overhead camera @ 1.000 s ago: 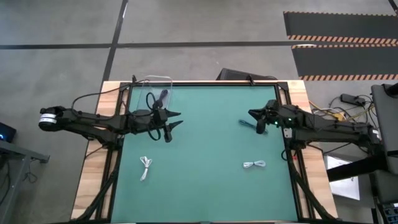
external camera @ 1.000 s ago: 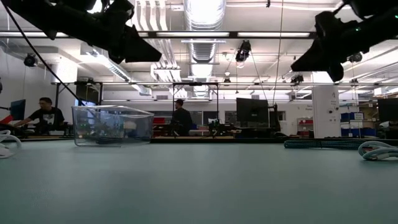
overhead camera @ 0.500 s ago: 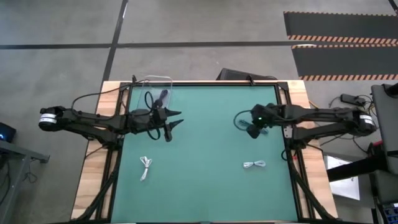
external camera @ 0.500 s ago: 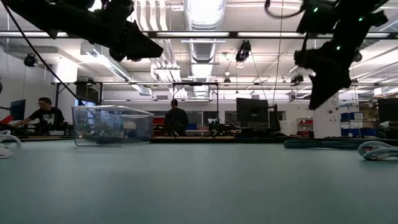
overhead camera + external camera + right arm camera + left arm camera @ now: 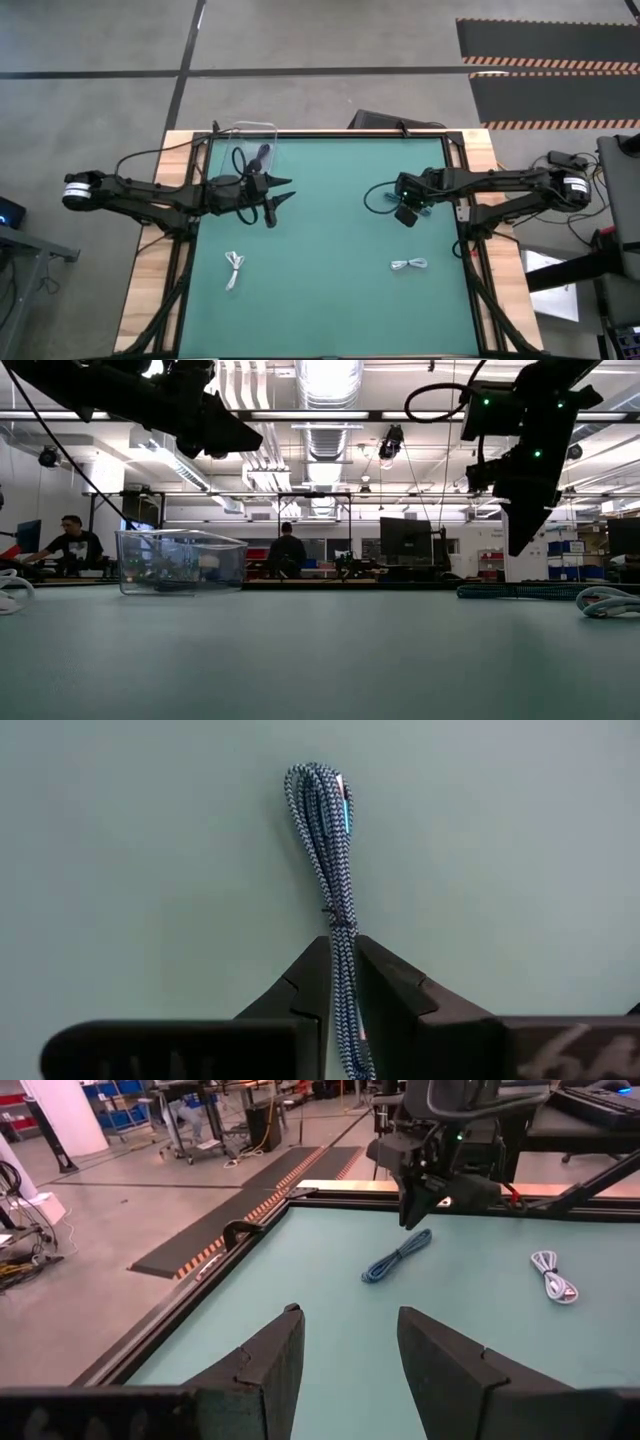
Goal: Pick and place USB-C Cables
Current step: Put the blue charger cable into the transparent bin
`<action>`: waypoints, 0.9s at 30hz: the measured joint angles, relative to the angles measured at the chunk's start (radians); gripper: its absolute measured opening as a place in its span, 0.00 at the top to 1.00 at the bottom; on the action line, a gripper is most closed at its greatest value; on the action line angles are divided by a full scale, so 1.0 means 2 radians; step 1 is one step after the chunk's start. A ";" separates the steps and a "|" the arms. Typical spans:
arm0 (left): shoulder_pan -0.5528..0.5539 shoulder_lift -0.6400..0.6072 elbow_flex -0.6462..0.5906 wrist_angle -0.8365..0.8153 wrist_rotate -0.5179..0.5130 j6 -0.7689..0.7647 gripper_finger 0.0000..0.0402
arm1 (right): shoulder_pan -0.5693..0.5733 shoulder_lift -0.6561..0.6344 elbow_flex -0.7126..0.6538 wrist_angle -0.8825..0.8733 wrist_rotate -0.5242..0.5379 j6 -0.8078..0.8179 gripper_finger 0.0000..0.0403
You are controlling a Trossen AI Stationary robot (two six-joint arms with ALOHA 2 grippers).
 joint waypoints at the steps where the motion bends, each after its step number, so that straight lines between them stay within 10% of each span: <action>1: 0.000 0.000 0.000 0.000 0.000 0.000 0.63 | 0.000 0.004 0.000 0.000 0.000 0.000 0.88; 15: 0.000 0.000 0.000 0.001 0.000 0.000 0.63 | -0.006 0.077 0.000 0.030 0.006 0.000 0.52; 27: 0.000 0.000 -0.001 0.002 0.000 0.000 0.63 | -0.027 0.135 0.000 0.054 0.002 -0.021 0.47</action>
